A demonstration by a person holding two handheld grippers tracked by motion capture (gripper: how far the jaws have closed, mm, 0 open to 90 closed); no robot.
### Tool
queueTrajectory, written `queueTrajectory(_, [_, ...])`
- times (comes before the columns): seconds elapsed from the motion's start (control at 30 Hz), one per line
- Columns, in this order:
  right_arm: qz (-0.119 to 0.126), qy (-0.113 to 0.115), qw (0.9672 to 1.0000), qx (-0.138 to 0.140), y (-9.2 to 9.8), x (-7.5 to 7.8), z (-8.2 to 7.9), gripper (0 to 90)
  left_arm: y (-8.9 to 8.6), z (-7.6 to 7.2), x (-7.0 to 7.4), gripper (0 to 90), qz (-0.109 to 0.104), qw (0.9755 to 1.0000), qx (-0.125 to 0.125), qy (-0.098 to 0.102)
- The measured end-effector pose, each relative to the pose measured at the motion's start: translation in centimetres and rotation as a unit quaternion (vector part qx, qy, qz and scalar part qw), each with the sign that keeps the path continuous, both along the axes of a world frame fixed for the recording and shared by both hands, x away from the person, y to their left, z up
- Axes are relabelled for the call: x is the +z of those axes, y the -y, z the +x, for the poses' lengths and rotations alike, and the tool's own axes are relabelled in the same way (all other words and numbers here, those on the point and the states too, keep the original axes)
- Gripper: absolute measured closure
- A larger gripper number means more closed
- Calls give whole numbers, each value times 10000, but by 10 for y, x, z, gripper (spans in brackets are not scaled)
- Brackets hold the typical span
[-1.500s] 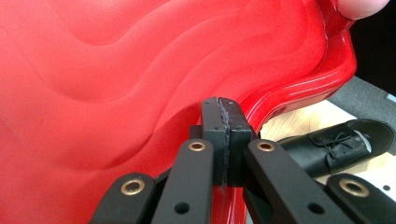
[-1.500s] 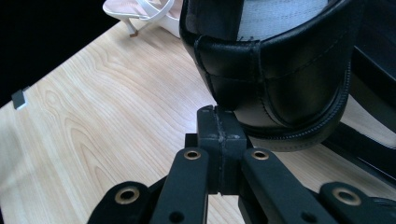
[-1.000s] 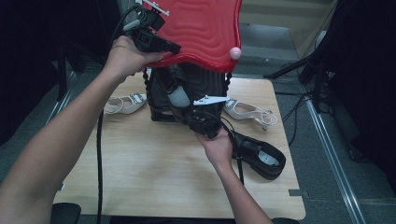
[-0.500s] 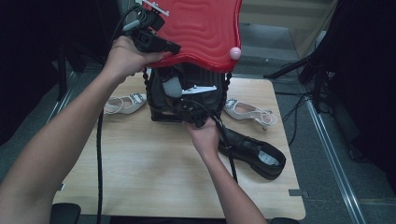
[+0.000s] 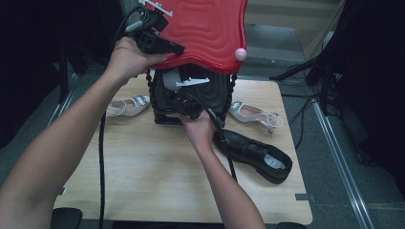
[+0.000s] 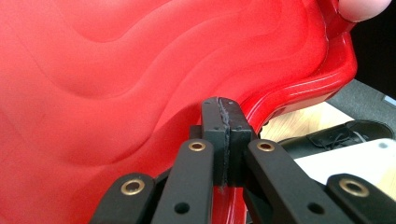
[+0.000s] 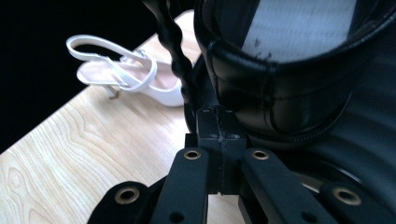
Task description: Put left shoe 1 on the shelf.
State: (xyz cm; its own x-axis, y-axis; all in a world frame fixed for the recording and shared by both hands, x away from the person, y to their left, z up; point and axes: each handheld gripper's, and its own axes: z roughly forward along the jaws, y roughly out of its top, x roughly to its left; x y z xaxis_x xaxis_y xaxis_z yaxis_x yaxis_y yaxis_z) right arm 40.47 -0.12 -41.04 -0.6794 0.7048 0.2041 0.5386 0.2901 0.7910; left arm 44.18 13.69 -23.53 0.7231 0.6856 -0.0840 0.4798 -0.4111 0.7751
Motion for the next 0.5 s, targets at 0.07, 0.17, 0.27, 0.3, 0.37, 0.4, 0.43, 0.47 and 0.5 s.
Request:
queueTrajectory(0.07, [-26, -103, 9999, 48, -4, -6, 2, 900, -1, 0, 0, 900, -2, 10000, -13, -4])
queueTrajectory(0.17, [12, -3, 10000, 51, -3, -7, -2, 900, -1, 0, 0, 900, -6, 10000, 4, -7])
queueTrajectory(0.27, [38, -51, 9999, 101, 1, -5, -8, 900, -1, 1, 0, 900, -18, 10000, 20, -37])
queueTrajectory(0.3, [38, -36, 9999, 131, 3, -5, -10, 900, -1, 1, 1, 900, -9, 10000, 27, -47])
queueTrajectory(0.37, [61, -9, 9998, 176, 5, -4, -13, 900, -1, 1, 1, 900, 19, 10000, 18, -56])
queueTrajectory(0.4, [107, 12, 9997, 225, 10, -2, -19, 900, -2, 2, 1, 900, 16, 10000, 23, -71])
queueTrajectory(0.43, [158, -12, 9995, 262, 12, -1, -21, 900, -2, 2, 2, 900, 19, 9999, 53, -109])
queueTrajectory(0.47, [188, -13, 9995, 264, 15, -1, -24, 900, -2, 2, 2, 900, 19, 9999, 53, -109])
queueTrajectory(0.5, [212, -19, 9993, 304, 18, 0, -26, 900, -3, 2, 3, 886, 2, 9999, 76, -126])
